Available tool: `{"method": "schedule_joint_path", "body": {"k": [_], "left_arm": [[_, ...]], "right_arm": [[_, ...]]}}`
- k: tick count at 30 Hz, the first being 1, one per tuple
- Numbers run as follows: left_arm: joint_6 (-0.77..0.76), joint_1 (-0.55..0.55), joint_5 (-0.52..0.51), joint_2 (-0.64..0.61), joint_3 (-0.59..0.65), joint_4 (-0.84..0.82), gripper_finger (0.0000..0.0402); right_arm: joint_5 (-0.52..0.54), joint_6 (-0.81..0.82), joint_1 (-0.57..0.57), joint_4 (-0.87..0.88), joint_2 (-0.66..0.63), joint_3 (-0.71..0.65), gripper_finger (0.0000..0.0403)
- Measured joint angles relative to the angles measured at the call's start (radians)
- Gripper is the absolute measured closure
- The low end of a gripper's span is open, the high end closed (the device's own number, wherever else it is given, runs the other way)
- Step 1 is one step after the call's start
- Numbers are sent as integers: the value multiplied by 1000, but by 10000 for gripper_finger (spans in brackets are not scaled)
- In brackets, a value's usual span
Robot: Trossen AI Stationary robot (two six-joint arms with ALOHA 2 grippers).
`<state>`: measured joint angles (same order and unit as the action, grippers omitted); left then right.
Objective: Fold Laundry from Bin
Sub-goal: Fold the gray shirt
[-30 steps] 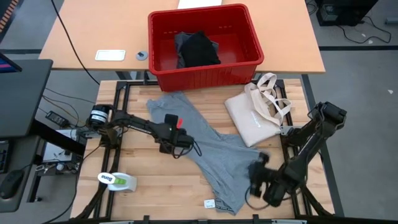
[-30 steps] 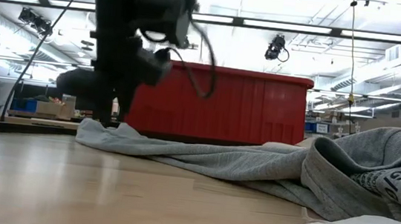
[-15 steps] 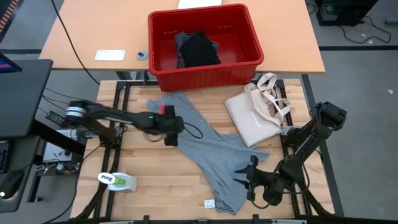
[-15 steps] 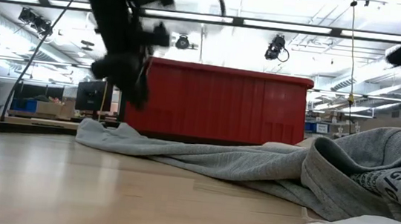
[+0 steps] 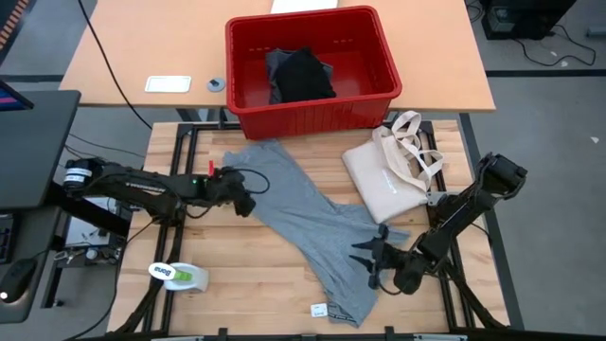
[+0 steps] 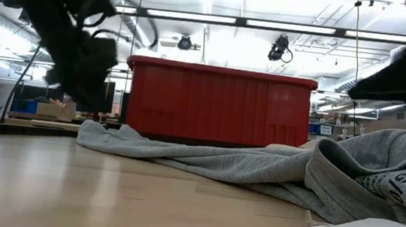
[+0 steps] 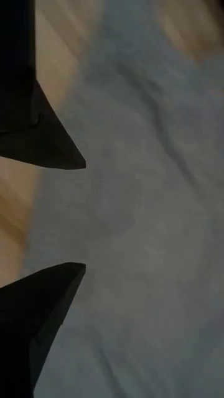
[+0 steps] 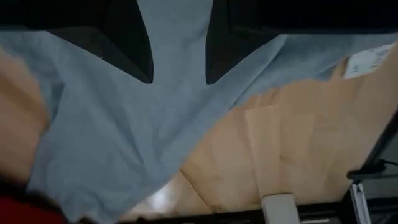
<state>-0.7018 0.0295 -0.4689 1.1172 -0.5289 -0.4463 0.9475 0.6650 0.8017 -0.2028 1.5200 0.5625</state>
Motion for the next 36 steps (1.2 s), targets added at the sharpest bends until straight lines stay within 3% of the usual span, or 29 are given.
{"method": "schedule_joint_path", "body": {"k": [4,7,12,19,26,32,36], "left_arm": [[-117,26,-88,21,0,-153,134],[-194,51,-161,21,0,-247,134],[-236,120,-150,21,1,-286,134],[-57,341,30,21,143,105,134],[11,518,140,-17,262,436,134],[17,622,205,18,276,448,134],[17,630,192,47,275,477,134]], "right_arm": [[-28,-211,-73,-85,-2,0,249],[-172,-323,-153,-96,-8,0,249],[-353,-481,-323,-96,-39,-21,249],[-579,-670,-530,-175,-235,-95,249],[-739,-692,-622,-252,-402,-204,249],[-743,-695,-623,-314,-438,-268,249],[-743,-688,-621,-313,-437,-270,249]]}}
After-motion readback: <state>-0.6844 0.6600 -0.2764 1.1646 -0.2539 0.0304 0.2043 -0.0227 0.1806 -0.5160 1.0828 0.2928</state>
